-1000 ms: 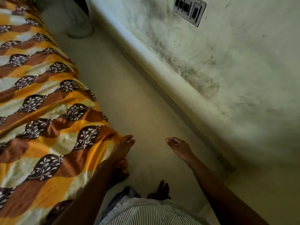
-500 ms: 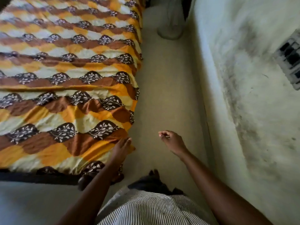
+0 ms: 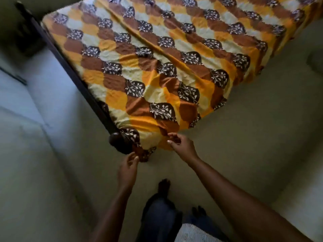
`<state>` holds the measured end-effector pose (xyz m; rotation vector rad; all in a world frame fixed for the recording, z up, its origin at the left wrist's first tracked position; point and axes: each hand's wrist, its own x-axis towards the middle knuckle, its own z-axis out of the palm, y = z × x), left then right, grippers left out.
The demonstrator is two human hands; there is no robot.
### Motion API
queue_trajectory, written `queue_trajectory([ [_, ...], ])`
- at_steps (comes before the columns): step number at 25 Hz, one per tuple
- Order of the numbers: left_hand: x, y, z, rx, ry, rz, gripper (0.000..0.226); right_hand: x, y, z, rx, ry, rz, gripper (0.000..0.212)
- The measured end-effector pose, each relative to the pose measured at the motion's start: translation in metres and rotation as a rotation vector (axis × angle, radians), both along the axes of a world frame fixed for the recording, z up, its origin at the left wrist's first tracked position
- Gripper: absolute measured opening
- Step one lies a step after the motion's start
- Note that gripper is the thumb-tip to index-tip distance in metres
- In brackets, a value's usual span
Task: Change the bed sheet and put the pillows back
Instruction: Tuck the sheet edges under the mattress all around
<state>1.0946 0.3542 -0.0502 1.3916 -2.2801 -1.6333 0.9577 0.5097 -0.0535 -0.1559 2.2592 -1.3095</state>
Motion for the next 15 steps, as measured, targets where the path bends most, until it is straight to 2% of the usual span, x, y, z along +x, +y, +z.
queue_trajectory([
  [5,0.004,-0.003,-0.066,0.025,-0.010,0.214,0.044,0.033,-0.025,-0.071,-0.019,0.052,0.034,0.032],
  [8,0.002,-0.013,-0.114,0.029,0.052,0.262,0.044,0.056,-0.059,-0.129,0.042,0.112,0.038,0.048],
  [11,0.002,-0.013,-0.153,0.012,0.191,0.253,0.041,0.079,-0.091,-0.175,-0.029,0.213,0.001,0.066],
  [15,-0.013,-0.007,-0.196,-0.096,0.464,0.286,0.039,0.074,-0.117,-0.227,-0.223,0.497,-0.105,0.052],
])
